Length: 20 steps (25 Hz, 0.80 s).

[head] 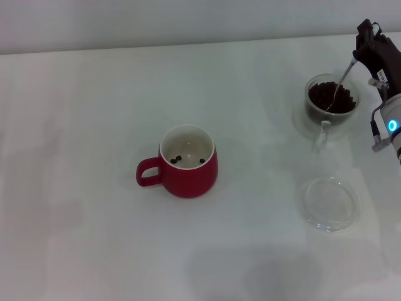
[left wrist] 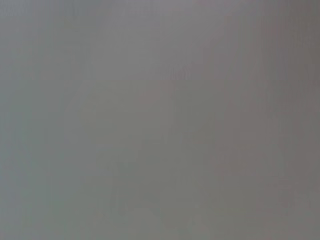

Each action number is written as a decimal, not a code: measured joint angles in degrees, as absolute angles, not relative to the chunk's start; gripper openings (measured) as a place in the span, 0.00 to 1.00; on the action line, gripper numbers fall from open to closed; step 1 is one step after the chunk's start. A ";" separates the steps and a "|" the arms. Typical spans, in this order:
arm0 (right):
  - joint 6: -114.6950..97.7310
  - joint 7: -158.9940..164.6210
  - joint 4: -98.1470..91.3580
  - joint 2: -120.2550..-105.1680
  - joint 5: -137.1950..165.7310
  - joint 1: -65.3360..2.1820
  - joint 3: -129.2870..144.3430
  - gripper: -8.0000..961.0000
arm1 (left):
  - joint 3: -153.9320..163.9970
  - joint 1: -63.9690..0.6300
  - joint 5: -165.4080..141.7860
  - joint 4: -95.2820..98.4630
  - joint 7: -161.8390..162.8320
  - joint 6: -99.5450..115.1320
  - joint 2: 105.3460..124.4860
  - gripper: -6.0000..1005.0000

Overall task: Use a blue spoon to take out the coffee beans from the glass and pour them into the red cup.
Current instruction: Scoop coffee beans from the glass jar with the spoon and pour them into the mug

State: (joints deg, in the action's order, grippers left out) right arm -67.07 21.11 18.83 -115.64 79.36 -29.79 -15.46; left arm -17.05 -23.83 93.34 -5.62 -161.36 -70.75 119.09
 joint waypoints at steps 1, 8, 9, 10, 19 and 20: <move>-66.93 21.35 18.98 -115.64 79.36 -29.77 -15.80 0.18 | -17.05 -23.82 93.34 -5.62 -161.35 -70.75 119.09 0.87; -65.80 25.82 19.07 -115.61 79.37 -29.54 -16.35 0.18 | -17.05 -23.64 93.34 -5.61 -161.33 -70.87 119.09 0.87; -65.79 26.33 19.04 -115.60 79.37 -29.50 -16.35 0.18 | -17.05 -23.58 93.34 -5.59 -161.32 -70.90 119.09 0.87; -65.77 26.91 19.01 -115.60 79.36 -29.44 -16.35 0.18 | -17.05 -23.53 93.34 -5.57 -161.32 -70.93 119.09 0.87; -65.37 29.41 19.05 -115.49 79.27 -29.12 -18.52 0.18 | -17.05 -23.29 93.34 -5.54 -161.28 -71.18 119.09 0.87; -65.20 29.86 19.02 -115.49 79.27 -29.11 -18.65 0.18 | -17.05 -23.28 93.34 -5.53 -161.28 -71.19 119.09 0.87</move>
